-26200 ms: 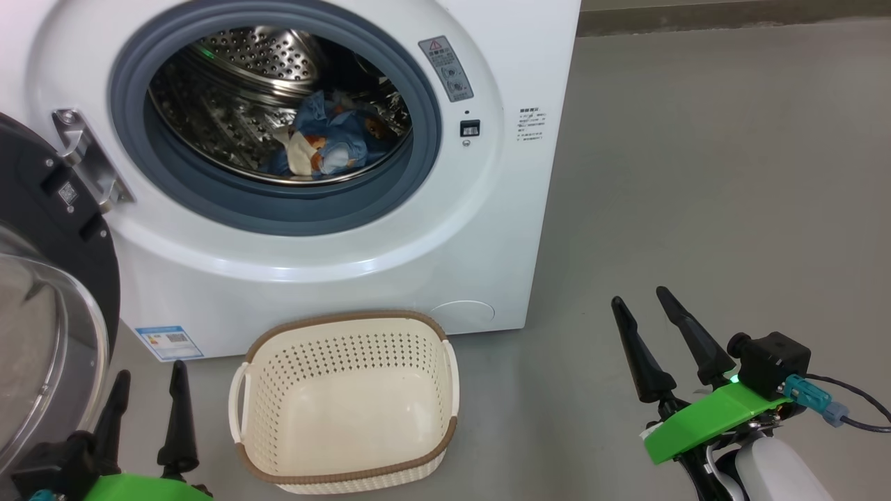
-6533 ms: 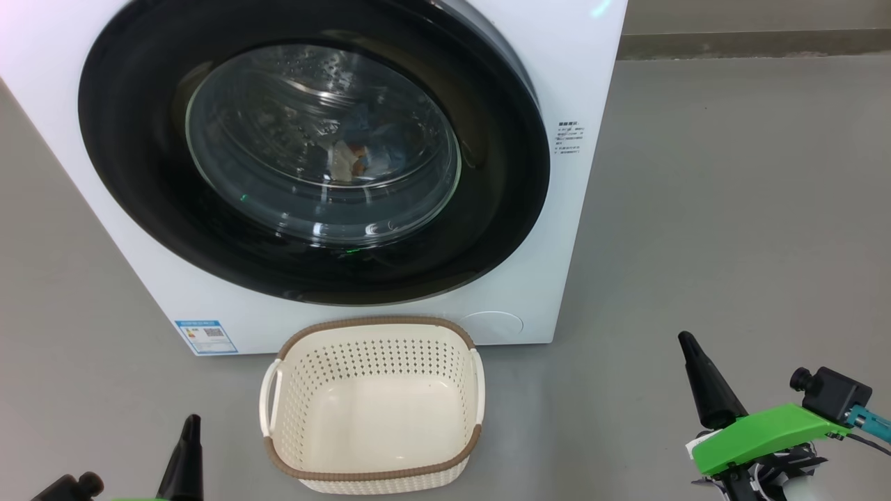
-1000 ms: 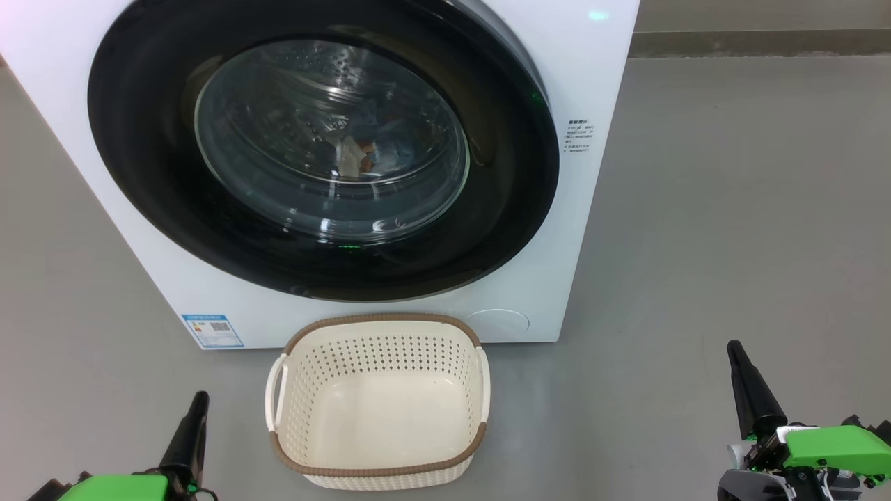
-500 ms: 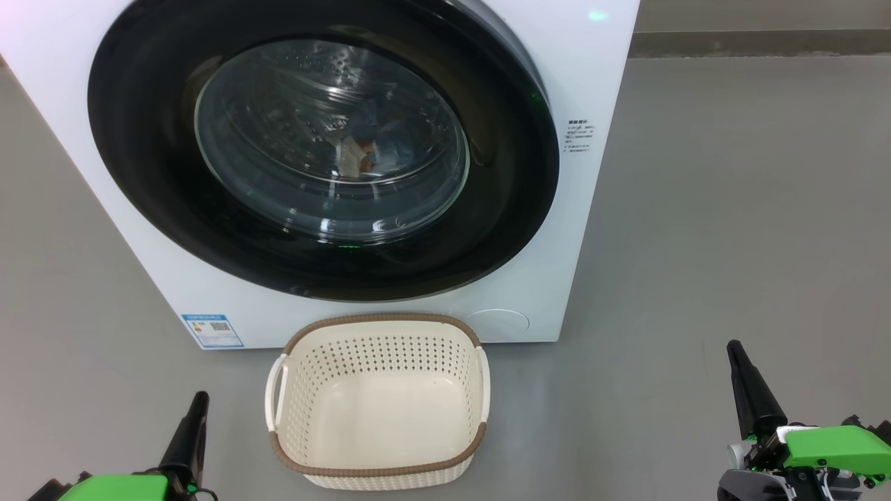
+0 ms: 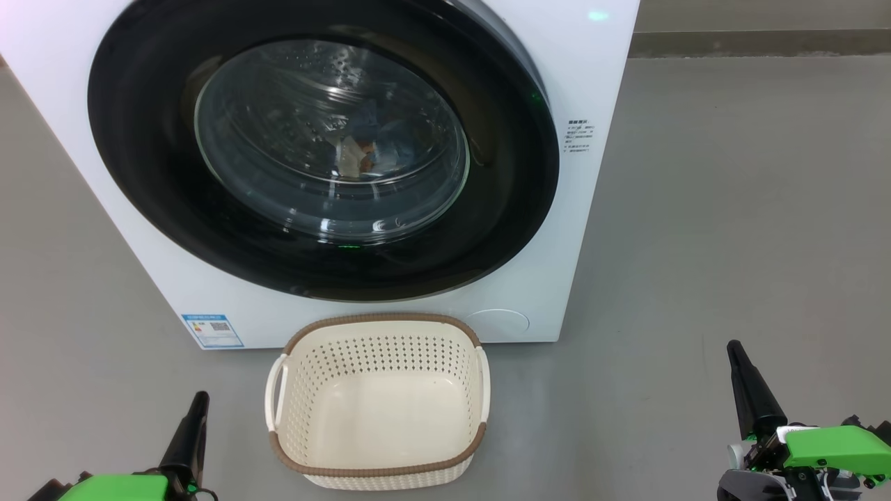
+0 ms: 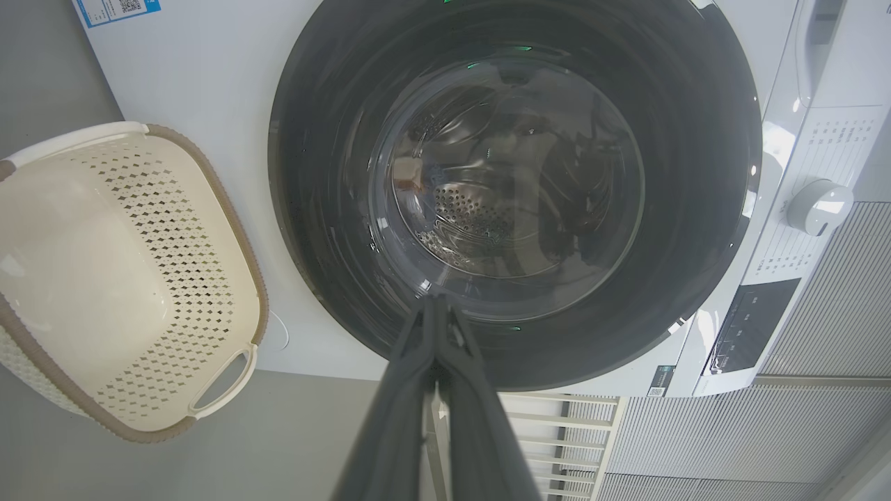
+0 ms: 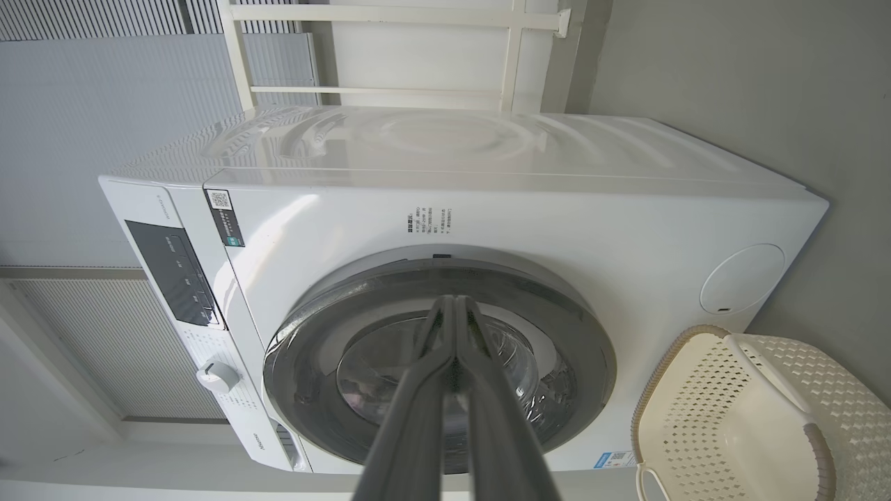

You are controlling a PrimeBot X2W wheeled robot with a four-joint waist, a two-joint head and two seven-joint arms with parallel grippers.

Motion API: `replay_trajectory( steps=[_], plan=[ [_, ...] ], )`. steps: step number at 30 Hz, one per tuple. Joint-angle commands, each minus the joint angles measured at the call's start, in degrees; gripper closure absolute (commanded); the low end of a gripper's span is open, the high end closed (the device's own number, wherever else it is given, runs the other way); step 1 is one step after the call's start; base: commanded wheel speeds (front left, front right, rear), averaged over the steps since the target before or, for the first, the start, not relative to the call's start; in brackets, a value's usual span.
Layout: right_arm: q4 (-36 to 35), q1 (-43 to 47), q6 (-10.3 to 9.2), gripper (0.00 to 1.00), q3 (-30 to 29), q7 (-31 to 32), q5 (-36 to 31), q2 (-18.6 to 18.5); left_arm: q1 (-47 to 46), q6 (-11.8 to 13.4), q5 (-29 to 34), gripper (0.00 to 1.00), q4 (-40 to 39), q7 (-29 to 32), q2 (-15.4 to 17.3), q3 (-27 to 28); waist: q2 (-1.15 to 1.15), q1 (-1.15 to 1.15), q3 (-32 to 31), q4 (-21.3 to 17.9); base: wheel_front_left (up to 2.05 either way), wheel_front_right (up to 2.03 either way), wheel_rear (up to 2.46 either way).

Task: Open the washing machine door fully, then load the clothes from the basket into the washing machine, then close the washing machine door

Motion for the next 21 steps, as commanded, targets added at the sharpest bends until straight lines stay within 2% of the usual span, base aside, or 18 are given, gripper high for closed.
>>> replay_trajectory(
  steps=[1,21],
  plan=[
    [-1.6,-0.8,0.09,1.0,1.2,0.3,0.0,-0.1,-2.8,-0.1,-0.4,1.0,-1.0,0.3,0.7,2.0,0.0,0.0,0.0,0.0,0.0,0.0,0.0],
    [-1.6,-0.8,0.09,1.0,1.2,0.3,-0.1,0.0,-2.8,-0.1,-0.4,1.0,-1.0,0.3,0.7,2.0,0.0,0.0,0.0,0.0,0.0,0.0,0.0]
  ],
)
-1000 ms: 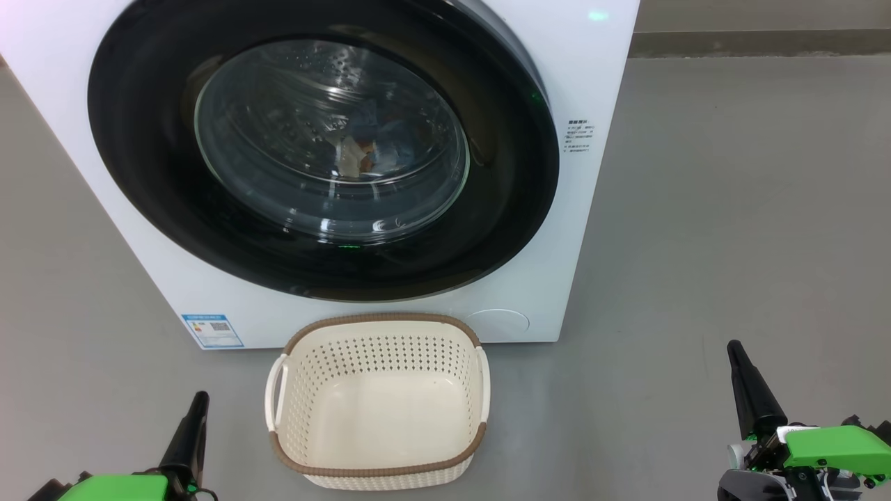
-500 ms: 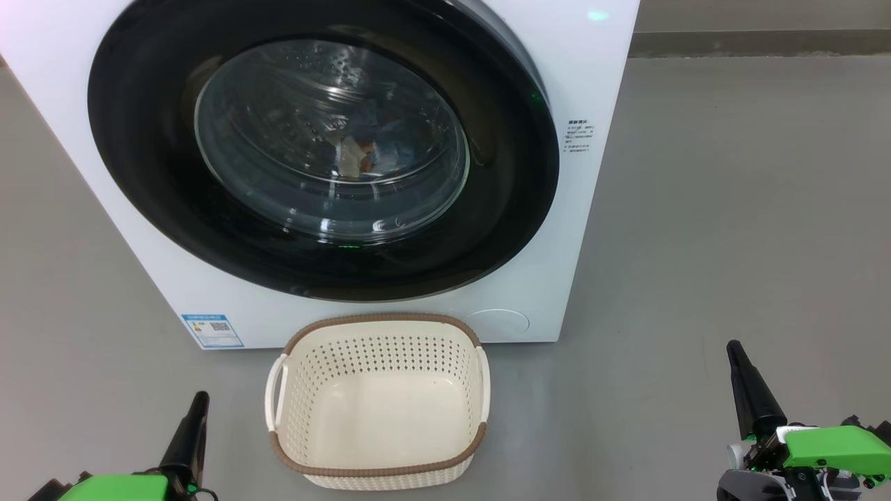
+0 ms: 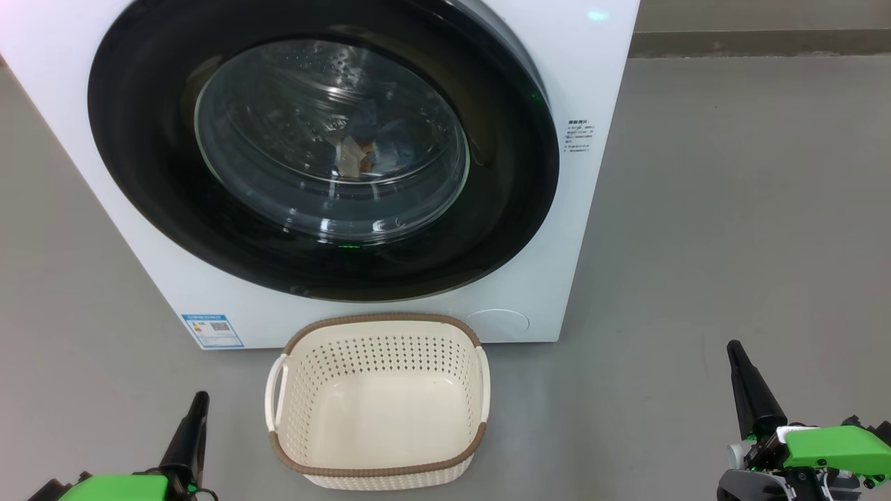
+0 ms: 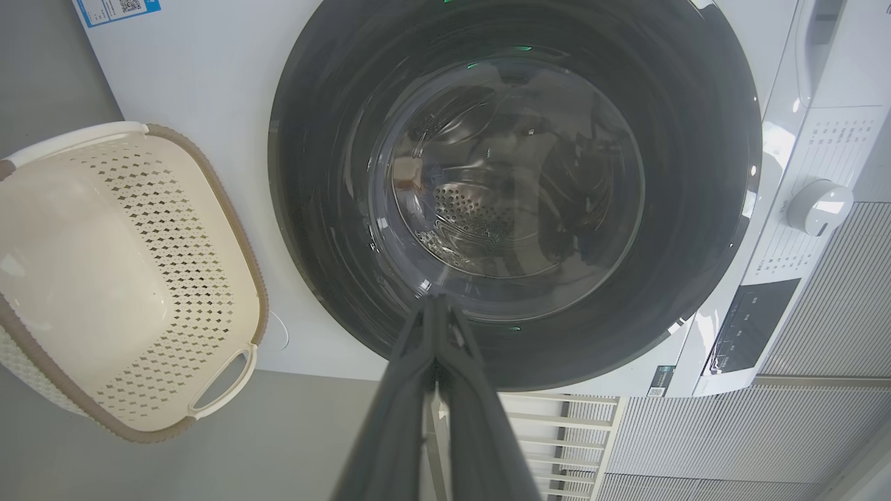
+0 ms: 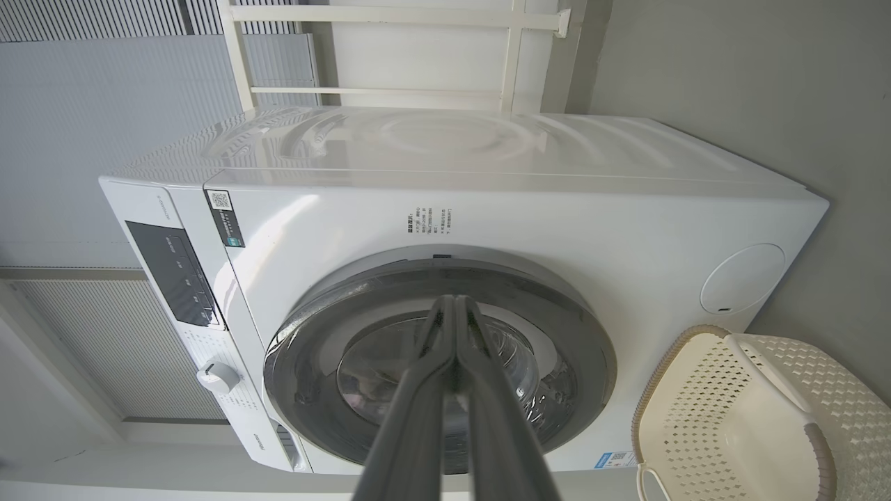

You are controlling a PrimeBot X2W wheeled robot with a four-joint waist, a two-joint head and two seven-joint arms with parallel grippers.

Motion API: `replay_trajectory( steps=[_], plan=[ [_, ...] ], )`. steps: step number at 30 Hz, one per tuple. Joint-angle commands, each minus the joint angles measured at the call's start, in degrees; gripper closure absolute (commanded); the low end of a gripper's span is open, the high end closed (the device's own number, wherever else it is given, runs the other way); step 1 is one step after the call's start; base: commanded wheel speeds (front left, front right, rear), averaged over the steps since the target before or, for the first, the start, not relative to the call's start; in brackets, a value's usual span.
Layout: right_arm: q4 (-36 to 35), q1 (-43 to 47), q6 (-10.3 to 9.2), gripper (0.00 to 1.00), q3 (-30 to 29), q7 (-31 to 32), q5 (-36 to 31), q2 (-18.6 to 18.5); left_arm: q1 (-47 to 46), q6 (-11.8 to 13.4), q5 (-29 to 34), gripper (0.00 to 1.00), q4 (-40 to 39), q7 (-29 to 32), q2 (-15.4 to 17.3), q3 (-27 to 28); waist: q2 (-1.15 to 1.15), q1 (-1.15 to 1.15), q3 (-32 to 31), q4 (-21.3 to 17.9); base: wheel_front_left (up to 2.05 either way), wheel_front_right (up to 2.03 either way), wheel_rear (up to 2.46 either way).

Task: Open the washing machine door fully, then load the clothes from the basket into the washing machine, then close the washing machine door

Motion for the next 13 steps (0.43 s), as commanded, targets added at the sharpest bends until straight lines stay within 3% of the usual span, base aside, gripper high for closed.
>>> replay_trajectory(
  steps=[1,13],
  plan=[
    [-1.6,-0.8,0.09,1.0,1.3,0.3,-0.1,-0.1,-2.8,-0.1,-0.4,1.0,-1.0,0.3,0.8,2.0,0.0,0.0,0.0,0.0,0.0,0.0,0.0],
    [-1.6,-0.8,0.09,1.0,1.2,0.4,-0.1,-0.1,-2.8,-0.1,-0.4,1.0,-1.0,0.3,0.8,2.0,0.0,0.0,0.0,0.0,0.0,0.0,0.0]
  ],
)
